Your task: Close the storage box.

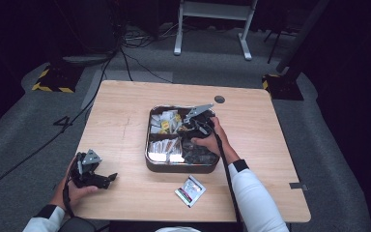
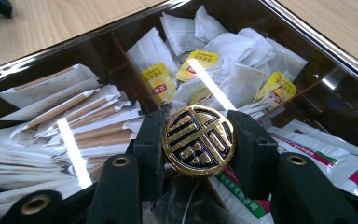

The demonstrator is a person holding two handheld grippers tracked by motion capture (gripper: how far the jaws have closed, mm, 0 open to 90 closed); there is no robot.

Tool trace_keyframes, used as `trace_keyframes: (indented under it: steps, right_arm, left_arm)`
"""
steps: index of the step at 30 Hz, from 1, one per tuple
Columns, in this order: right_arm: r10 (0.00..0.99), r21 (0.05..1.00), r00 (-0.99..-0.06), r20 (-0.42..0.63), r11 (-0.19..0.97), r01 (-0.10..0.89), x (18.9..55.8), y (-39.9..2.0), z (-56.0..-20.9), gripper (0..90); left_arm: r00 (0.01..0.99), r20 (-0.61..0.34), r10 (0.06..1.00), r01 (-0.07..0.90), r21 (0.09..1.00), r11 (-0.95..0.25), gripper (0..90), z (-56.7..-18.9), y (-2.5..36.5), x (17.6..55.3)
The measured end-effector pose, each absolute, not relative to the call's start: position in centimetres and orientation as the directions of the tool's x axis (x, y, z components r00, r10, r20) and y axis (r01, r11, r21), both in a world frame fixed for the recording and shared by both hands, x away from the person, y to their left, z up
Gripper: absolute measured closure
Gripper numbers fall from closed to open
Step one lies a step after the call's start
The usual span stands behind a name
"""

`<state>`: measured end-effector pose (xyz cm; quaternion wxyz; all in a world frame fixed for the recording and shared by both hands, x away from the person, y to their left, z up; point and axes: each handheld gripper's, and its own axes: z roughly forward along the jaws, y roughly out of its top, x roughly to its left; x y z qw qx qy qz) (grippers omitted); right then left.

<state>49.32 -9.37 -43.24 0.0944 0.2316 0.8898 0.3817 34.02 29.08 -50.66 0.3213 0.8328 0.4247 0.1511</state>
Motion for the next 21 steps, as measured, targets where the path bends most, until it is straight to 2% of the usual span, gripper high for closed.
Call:
trace_keyframes:
  steps: [8,12,21]
  right_arm:
    - [0.47,0.72,-0.882,0.03,0.602,0.345,49.52,-9.39,-43.49,58.5]
    - [0.474,0.707,-0.881,-0.01,0.626,0.329,49.29,-9.05,-43.4,58.5]
    - [0.477,0.71,-0.879,-0.008,0.621,0.331,49.23,-9.07,-43.47,58.4]
  left_arm:
    - [0.593,-0.021,0.805,0.61,0.664,-0.433,0.5,-50.66,29.08,34.02]
    - [0.593,-0.021,0.805,0.61,0.664,-0.433,0.5,-50.66,29.08,34.02]
    - [0.593,-0.022,0.805,0.61,0.664,-0.432,0.5,-50.66,29.07,34.02]
